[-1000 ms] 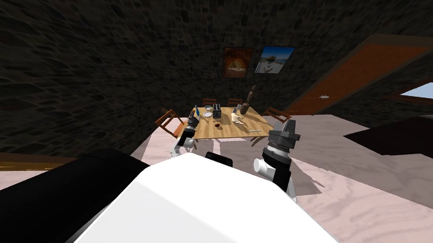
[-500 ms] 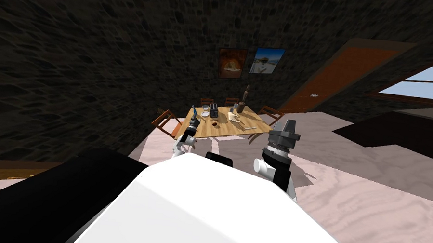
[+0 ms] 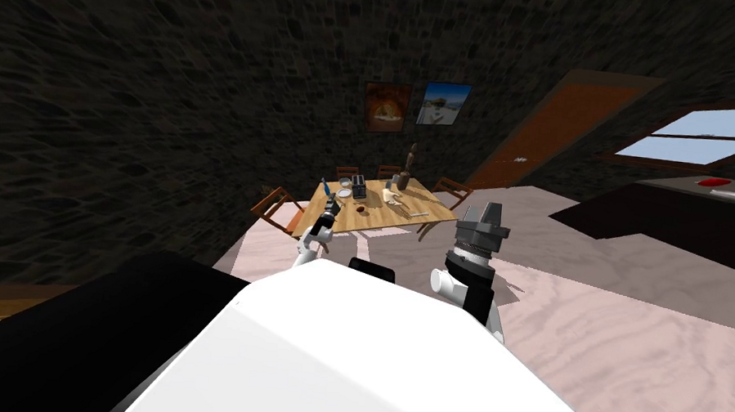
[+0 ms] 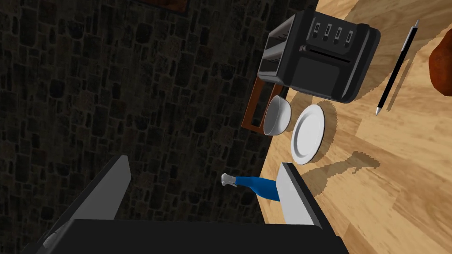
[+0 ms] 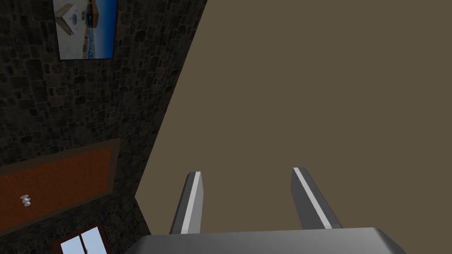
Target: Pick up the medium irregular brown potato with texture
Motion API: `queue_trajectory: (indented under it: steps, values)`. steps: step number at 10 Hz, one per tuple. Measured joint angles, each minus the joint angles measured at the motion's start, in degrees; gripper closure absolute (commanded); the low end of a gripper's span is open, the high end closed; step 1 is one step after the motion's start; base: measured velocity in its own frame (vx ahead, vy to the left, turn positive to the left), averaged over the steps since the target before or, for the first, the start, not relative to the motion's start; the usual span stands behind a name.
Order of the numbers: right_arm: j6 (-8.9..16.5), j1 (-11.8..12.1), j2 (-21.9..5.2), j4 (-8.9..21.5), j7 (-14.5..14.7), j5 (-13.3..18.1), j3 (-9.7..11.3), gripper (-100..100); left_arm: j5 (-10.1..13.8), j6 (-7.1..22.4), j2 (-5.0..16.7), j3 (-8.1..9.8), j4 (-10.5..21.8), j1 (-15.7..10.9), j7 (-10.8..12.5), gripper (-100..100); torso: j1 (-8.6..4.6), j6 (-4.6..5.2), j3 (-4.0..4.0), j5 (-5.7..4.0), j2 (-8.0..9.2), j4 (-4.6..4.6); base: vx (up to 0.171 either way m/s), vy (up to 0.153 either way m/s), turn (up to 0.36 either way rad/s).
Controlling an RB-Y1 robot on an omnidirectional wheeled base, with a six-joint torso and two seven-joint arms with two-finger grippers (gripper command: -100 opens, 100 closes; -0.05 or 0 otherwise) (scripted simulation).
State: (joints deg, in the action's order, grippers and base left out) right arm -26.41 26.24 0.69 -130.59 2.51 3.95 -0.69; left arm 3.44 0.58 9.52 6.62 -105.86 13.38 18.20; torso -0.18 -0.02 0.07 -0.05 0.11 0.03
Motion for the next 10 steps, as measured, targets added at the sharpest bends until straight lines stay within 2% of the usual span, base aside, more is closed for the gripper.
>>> queue_trajectory:
  steps: [4,5,7,8,10]
  values:
    - [0.0,0.0,0.0,0.0,0.0,0.0,0.0,0,0.65,5.88,0.81,1.96,5.89,-4.02,2.55,-100,0.02,0.01,-0.03,0.0,-0.05,-0.01,-0.015,-0.063,-0.102]
    - [0.0,0.0,0.0,0.0,0.0,0.0,0.0,0,0.46,7.19,0.3,2.65,8.24,-5.72,3.1,-100,-0.03,0.02,-0.04,0.0,-0.06,-0.01,-0.004,-0.051,-0.046]
    - [0.0,0.0,0.0,0.0,0.0,0.0,0.0,0,0.89,9.54,0.69,3.55,10.85,-6.98,4.15,-100,0.02,0.0,-0.05,0.0,-0.08,-0.02,0.002,-0.06,-0.101]
    - [0.0,0.0,0.0,0.0,0.0,0.0,0.0,0,0.91,10.9,0.54,4.49,13.1,-8.73,4.85,-100,-0.02,0.02,-0.06,-0.01,-0.11,-0.02,0.006,-0.043,-0.056]
    - [0.0,0.0,0.0,0.0,0.0,0.0,0.0,0,1.04,13.69,0.32,5.53,14.77,-9.72,5.73,-100,0.05,-0.01,-0.07,0.01,-0.11,-0.02,0.011,-0.039,-0.056]
